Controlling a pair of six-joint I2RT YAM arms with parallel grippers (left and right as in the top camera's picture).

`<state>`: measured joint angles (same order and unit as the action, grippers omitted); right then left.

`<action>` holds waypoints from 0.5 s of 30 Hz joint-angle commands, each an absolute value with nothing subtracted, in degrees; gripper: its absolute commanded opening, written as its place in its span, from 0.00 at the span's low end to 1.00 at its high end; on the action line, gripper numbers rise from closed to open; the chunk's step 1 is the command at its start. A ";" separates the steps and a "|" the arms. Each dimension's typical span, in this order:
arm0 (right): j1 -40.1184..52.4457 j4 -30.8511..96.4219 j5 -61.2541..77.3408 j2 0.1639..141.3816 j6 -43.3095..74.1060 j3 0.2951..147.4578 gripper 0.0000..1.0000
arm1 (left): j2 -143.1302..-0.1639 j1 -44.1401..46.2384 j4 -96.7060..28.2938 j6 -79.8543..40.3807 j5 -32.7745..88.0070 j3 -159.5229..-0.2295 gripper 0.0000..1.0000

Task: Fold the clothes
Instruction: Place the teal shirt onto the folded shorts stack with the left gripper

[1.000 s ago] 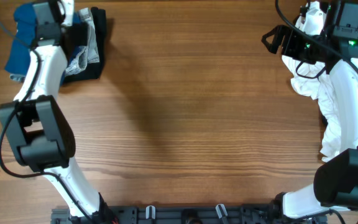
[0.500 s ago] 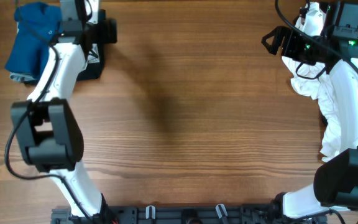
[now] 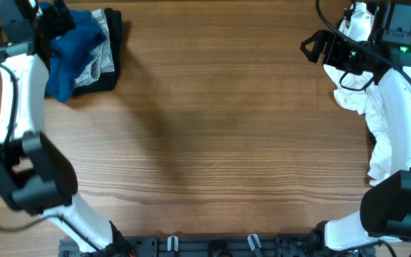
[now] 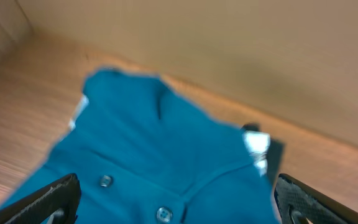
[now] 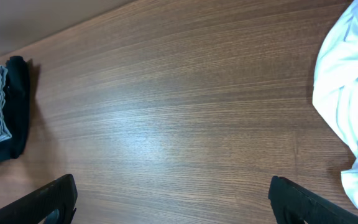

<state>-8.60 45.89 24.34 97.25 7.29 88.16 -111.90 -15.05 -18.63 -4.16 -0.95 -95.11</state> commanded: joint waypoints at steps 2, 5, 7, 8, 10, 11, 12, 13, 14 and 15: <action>-8.21 45.69 23.92 98.15 7.68 87.64 0.99 | -122.37 -13.43 -16.86 -4.86 4.56 -94.83 1.00; -8.21 45.67 23.92 98.15 7.68 87.64 1.00 | -128.09 -11.22 -16.45 -4.75 4.64 -94.83 1.00; -8.21 45.54 23.92 98.15 7.68 87.64 1.00 | -131.66 -9.78 -15.90 -4.75 4.64 -94.83 1.00; -8.21 45.54 23.90 98.15 7.68 87.64 1.00 | -133.78 -8.82 -15.84 -4.75 4.67 -94.83 1.00; -8.21 45.58 23.90 98.15 7.66 87.64 1.00 | -136.05 -7.20 -16.12 -4.75 4.54 -94.83 1.00; -8.21 45.56 23.90 98.15 7.66 87.64 1.00 | -136.64 -6.28 -16.12 -4.73 4.40 -94.83 1.00; -8.21 45.52 23.90 98.15 7.66 87.64 0.99 | -136.66 -5.45 -16.01 -4.73 4.10 -94.83 1.00; -8.21 45.47 23.92 98.15 7.64 87.64 1.00 | -136.59 -4.93 -15.79 -4.73 3.31 -94.85 1.00; -8.21 45.47 23.90 98.15 7.64 87.64 1.00 | -136.11 -4.40 -15.46 -4.73 1.98 -94.85 1.00; -8.21 45.50 23.90 98.15 7.51 87.64 1.00 | -135.74 -4.19 -15.44 -4.73 1.17 -94.85 1.00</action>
